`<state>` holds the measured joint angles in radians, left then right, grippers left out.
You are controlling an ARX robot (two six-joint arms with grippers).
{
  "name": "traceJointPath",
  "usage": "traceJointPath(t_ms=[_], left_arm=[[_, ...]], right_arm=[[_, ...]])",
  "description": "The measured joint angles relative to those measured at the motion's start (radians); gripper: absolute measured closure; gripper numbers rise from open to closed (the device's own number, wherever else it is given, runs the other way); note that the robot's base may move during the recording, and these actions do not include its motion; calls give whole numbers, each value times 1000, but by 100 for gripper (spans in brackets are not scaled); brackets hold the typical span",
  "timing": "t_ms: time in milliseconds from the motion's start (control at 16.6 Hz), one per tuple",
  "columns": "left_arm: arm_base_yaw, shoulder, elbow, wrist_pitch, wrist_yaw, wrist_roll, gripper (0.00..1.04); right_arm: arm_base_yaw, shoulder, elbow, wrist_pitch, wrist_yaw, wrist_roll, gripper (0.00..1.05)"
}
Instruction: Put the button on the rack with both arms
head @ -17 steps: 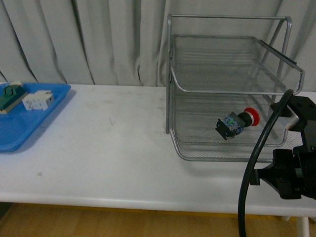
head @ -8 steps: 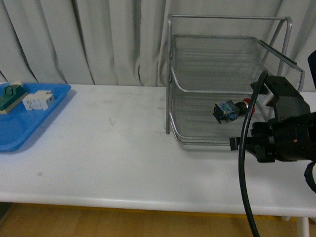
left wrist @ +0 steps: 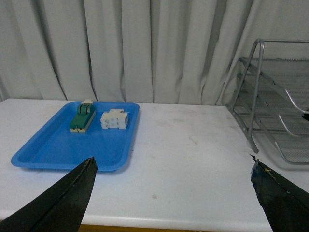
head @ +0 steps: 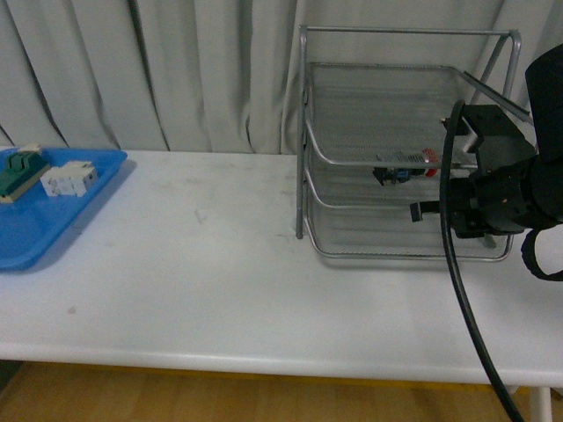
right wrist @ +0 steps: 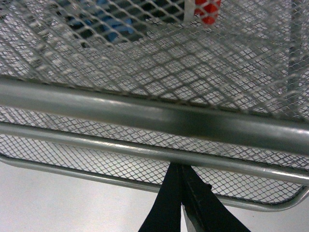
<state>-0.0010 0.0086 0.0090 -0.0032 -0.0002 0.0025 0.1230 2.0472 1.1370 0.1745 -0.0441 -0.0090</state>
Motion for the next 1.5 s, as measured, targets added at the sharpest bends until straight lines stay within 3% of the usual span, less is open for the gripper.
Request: traceJointPath(t_ms=[301, 601, 902, 962, 1022, 1082, 1202, 1323, 1503], left_arm=[[0, 0, 0, 0, 0, 0, 7], [0, 0, 0, 0, 0, 0, 7], [0, 0, 0, 0, 0, 0, 7], [0, 0, 0, 0, 0, 0, 7], [0, 0, 0, 2, 3, 0, 7], [1, 0, 0, -1, 0, 0, 7], [2, 0, 0, 0, 0, 0, 7], [1, 0, 0, 0, 0, 0, 7], [1, 0, 0, 0, 0, 0, 7]], right_arm=[[4, -37, -67, 6, -24, 7, 103], [-1, -333, -365, 91, -155, 71, 103], [-127, -701, -668, 183, -283, 166, 103], [-139, -748, -796, 496, -174, 126, 103], [-127, -769, -924, 705, -35, 72, 103], [-122, -849, -1035, 775, 25, 47, 103], [-123, -1102, -1094, 679, 43, 31, 103], [-123, -1347, -1126, 451, 43, 18, 103], [-123, -1566, -1126, 314, 44, 16, 103]])
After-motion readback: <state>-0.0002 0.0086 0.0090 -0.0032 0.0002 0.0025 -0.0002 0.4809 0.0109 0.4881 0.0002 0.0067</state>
